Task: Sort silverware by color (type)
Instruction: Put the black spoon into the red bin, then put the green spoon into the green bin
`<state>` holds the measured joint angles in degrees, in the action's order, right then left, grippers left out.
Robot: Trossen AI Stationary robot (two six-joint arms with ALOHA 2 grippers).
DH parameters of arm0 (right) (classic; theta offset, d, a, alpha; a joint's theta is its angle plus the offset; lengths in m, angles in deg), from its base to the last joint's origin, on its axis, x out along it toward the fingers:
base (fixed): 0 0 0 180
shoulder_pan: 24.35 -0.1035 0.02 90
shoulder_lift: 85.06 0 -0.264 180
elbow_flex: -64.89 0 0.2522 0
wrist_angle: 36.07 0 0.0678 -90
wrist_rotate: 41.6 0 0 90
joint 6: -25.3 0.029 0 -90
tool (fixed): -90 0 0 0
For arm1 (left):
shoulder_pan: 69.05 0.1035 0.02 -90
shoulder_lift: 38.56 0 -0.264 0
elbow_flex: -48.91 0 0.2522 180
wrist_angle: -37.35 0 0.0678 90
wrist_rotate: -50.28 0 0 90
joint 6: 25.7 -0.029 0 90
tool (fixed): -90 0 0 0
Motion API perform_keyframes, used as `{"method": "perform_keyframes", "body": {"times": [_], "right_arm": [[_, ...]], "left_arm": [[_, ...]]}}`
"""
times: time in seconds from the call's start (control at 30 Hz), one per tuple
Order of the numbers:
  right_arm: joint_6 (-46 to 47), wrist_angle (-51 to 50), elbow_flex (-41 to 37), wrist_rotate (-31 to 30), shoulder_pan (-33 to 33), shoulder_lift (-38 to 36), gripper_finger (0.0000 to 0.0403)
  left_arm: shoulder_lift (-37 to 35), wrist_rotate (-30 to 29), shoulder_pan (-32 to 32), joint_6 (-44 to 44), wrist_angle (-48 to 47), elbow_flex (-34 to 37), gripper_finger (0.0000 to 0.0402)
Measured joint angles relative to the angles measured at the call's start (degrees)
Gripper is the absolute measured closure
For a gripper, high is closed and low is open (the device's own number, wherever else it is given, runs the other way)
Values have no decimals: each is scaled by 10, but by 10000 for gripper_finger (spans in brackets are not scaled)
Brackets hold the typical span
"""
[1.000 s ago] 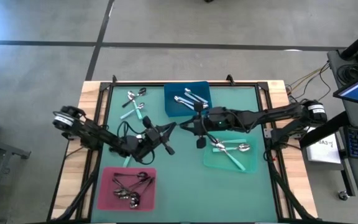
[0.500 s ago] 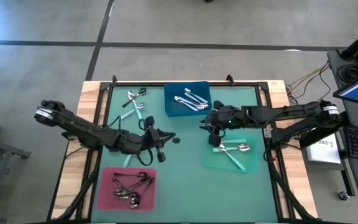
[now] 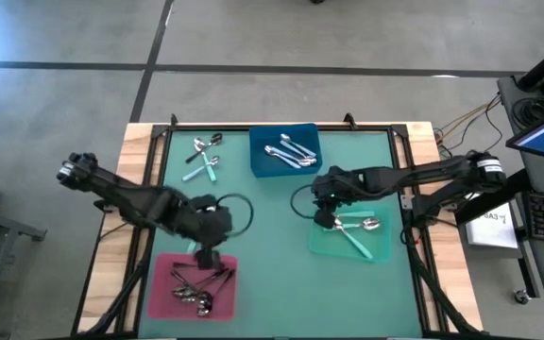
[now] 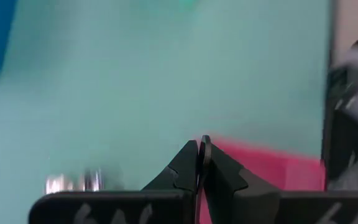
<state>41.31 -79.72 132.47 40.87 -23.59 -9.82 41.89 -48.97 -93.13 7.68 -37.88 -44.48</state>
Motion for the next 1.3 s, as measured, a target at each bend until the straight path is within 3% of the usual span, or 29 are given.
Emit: {"method": "perform_keyframes", "body": {"times": [0.2,0.43,0.63,0.77,0.93,1.07,1.3], "right_arm": [[-4,2,-2,0,0,46,335],[-10,2,2,0,0,58,335],[-10,2,3,0,0,48,335],[-10,2,3,0,0,46,335],[-10,2,3,0,0,42,335],[-10,2,3,0,0,37,335],[-10,1,3,0,0,37,335]], "left_arm": [[30,18,-71,148,-106,36,402],[35,114,-102,236,12,136,402],[36,119,-104,281,68,175,400],[36,117,-104,268,70,175,374],[33,92,-104,239,70,174,320],[31,22,-104,206,55,166,285],[23,-72,-98,239,-42,162,275]]}}
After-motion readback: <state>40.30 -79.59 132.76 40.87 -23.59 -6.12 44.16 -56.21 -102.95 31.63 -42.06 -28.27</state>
